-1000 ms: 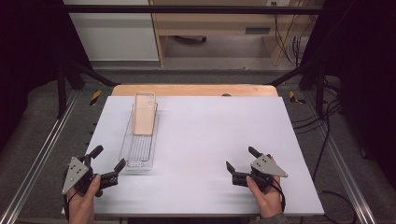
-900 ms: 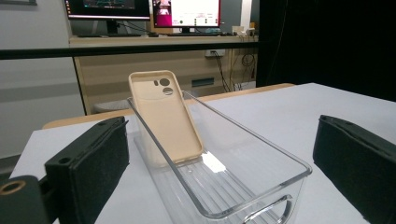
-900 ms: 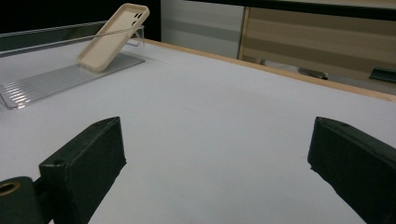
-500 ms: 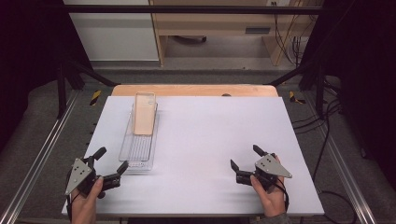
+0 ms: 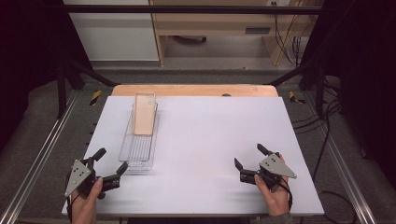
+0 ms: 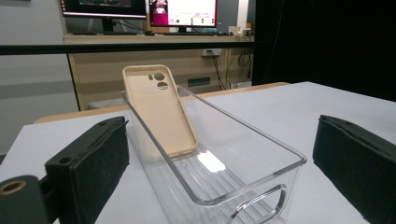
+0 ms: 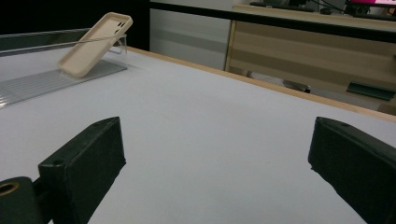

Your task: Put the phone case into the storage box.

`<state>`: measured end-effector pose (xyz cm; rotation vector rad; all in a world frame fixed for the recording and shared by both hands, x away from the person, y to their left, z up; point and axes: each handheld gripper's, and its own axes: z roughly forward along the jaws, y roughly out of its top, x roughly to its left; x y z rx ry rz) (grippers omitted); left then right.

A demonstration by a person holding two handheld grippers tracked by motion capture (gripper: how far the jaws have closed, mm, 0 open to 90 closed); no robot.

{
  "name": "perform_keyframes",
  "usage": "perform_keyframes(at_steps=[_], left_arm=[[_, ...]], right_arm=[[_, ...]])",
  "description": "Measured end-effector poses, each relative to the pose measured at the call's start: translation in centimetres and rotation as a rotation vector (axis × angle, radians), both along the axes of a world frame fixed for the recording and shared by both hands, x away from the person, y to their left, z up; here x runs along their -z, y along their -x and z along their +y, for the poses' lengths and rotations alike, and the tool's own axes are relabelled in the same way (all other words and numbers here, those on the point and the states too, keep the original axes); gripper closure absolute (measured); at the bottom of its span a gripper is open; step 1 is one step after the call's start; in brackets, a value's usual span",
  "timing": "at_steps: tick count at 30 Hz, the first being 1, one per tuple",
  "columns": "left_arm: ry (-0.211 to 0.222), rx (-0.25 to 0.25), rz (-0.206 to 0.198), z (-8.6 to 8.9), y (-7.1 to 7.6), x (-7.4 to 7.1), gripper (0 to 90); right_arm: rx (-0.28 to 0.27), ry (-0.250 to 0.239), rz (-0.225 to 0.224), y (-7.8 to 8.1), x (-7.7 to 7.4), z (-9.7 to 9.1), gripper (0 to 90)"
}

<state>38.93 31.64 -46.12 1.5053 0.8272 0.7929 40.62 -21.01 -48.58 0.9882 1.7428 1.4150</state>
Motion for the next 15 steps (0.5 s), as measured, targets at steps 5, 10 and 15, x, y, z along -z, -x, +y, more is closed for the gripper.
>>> perform_keyframes(at_steps=[5, 10, 15], left_arm=[[0.012, -0.009, -0.005, 0.3, 0.0, 0.0, 3.3], [0.026, -0.017, -0.006, 0.5, 0.1, 0.1, 3.3], [0.043, -0.022, -0.002, 0.7, 0.2, 0.2, 3.3]], right_arm=[[0.013, -0.004, -0.011, 0.0, 0.0, -0.8, 3.4], [0.028, 0.0, -0.022, -0.1, 0.1, -1.8, 3.4], [0.036, 0.015, -0.007, -0.3, 0.7, -2.4, 3.4]])
